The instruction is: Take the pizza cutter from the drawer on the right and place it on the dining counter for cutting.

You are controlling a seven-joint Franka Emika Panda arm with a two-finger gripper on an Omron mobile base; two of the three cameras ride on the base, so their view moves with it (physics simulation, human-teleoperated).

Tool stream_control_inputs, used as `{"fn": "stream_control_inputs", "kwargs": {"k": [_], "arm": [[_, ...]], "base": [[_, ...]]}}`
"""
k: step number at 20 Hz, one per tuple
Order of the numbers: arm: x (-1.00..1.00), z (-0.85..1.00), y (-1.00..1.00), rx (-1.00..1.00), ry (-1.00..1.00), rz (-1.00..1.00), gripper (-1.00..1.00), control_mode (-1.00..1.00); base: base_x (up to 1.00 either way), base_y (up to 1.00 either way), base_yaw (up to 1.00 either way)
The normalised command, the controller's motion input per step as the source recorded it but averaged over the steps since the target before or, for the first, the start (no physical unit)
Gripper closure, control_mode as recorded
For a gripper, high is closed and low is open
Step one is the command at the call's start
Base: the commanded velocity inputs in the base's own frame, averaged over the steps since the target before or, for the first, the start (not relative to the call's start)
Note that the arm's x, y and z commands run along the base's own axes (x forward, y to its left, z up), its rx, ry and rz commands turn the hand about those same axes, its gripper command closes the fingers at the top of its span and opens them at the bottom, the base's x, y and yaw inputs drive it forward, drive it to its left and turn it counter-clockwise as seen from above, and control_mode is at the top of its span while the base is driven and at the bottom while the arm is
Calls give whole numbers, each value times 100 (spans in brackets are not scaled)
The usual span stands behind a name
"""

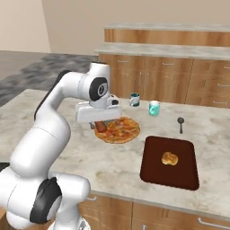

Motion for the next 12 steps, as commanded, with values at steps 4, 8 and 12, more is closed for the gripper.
{"fn": "stream_control_inputs", "kwargs": {"k": [4, 8, 12], "arm": [[73, -80, -42, 4, 0, -12, 100, -100], [60, -61, -18, 0, 4, -14, 100, -100], [50, -67, -22, 0, 5, -23, 100, -100]], "base": [[0, 0, 0], [0, 0, 0], [0, 0, 0]]}}
